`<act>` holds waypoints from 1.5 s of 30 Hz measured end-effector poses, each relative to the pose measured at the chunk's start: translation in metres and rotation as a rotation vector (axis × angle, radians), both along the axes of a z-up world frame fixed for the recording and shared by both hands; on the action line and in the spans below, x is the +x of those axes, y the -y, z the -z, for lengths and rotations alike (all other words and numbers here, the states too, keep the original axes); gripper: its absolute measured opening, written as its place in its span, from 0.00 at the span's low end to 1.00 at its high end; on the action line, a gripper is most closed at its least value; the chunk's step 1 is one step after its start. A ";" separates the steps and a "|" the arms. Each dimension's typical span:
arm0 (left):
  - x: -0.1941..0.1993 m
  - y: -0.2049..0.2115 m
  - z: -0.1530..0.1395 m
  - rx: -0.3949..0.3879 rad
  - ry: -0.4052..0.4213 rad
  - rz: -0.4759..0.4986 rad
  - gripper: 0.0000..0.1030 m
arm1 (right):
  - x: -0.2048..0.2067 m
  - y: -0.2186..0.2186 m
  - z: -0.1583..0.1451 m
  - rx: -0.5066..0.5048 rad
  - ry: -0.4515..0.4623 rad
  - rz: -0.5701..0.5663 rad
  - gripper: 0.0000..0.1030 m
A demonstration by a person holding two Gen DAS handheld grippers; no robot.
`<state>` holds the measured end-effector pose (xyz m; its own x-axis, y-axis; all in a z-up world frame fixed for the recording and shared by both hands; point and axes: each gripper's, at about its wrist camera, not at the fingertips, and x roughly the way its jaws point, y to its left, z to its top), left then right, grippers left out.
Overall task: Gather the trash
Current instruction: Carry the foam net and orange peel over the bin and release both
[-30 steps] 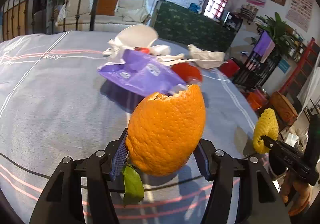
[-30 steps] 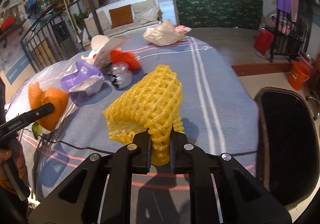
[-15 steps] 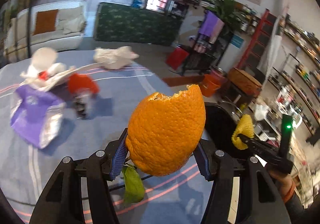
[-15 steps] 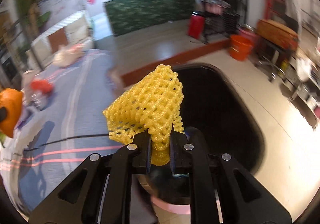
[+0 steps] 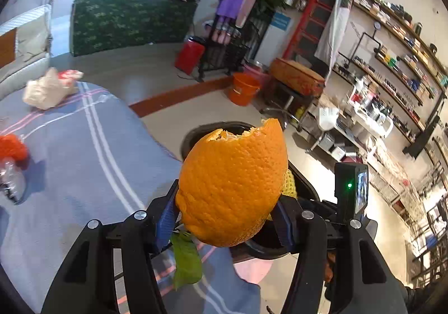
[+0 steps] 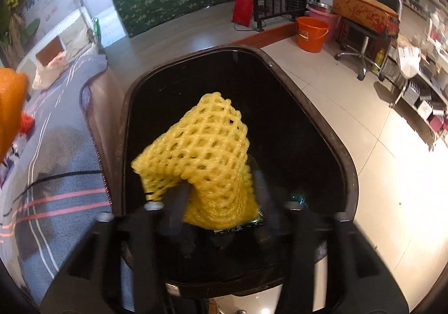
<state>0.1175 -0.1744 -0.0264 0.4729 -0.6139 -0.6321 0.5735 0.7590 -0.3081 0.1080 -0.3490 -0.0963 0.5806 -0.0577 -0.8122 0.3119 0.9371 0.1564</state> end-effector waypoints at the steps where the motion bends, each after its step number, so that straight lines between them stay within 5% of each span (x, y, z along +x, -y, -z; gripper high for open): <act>1: 0.001 0.006 0.002 0.004 -0.010 0.012 0.57 | -0.003 0.000 0.000 0.005 0.005 0.005 0.51; 7: 0.007 0.033 0.016 0.031 -0.049 0.045 0.57 | -0.010 0.006 -0.010 0.003 0.033 -0.002 0.57; 20: 0.019 0.096 0.037 0.124 -0.114 0.156 0.57 | -0.040 0.048 -0.044 -0.015 0.140 0.187 0.58; 32: 0.026 0.131 0.062 0.216 -0.187 0.195 0.62 | -0.053 0.073 -0.042 -0.001 0.141 0.266 0.58; 37: 0.025 0.136 0.063 0.245 -0.184 0.174 0.74 | -0.057 0.079 -0.047 -0.011 0.155 0.294 0.68; 39: 0.022 0.131 0.055 0.235 -0.148 0.168 0.89 | -0.060 0.082 -0.050 -0.010 0.170 0.308 0.69; 45: 0.012 0.116 0.038 0.248 -0.047 0.152 0.94 | -0.064 0.083 -0.055 -0.020 0.180 0.333 0.69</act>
<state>0.1291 -0.2903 -0.0639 0.3542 -0.4993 -0.7907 0.6761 0.7209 -0.1523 0.0443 -0.4318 -0.0411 0.6608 -0.2825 -0.6954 0.5692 0.7925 0.2190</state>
